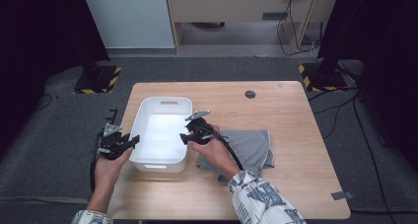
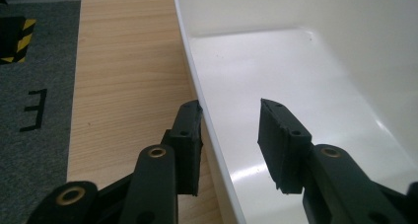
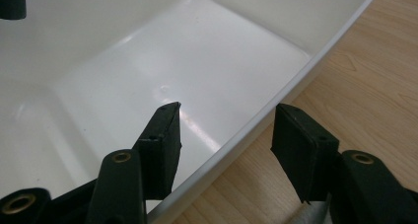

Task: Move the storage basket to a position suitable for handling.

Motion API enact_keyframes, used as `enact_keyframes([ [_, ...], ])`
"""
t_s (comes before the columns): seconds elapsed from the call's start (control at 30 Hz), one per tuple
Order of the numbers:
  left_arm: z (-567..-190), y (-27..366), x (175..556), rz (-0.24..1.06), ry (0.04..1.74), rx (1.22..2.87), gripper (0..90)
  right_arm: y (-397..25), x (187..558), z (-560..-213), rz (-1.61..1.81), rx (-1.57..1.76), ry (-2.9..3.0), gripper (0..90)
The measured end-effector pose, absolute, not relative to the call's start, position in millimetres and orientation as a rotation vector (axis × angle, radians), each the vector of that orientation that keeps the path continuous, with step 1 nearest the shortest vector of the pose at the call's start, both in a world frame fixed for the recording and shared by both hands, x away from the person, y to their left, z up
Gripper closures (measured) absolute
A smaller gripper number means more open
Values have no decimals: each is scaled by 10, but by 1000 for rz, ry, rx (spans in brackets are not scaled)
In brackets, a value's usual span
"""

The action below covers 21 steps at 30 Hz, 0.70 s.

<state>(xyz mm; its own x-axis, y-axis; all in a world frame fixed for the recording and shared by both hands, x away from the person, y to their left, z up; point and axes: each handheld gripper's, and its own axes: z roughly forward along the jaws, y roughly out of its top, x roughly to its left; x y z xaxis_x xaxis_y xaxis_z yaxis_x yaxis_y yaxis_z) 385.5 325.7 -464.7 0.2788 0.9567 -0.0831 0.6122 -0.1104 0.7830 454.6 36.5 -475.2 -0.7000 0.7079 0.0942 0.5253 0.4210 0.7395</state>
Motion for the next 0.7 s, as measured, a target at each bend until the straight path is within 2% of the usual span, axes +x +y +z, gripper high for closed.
enact_keyframes([
  [0.7, -4660, 3106, 3884, 599, 1425, 1808, 587, 255, 4630, -4767, 1127, 1095, 2438, 458],
])
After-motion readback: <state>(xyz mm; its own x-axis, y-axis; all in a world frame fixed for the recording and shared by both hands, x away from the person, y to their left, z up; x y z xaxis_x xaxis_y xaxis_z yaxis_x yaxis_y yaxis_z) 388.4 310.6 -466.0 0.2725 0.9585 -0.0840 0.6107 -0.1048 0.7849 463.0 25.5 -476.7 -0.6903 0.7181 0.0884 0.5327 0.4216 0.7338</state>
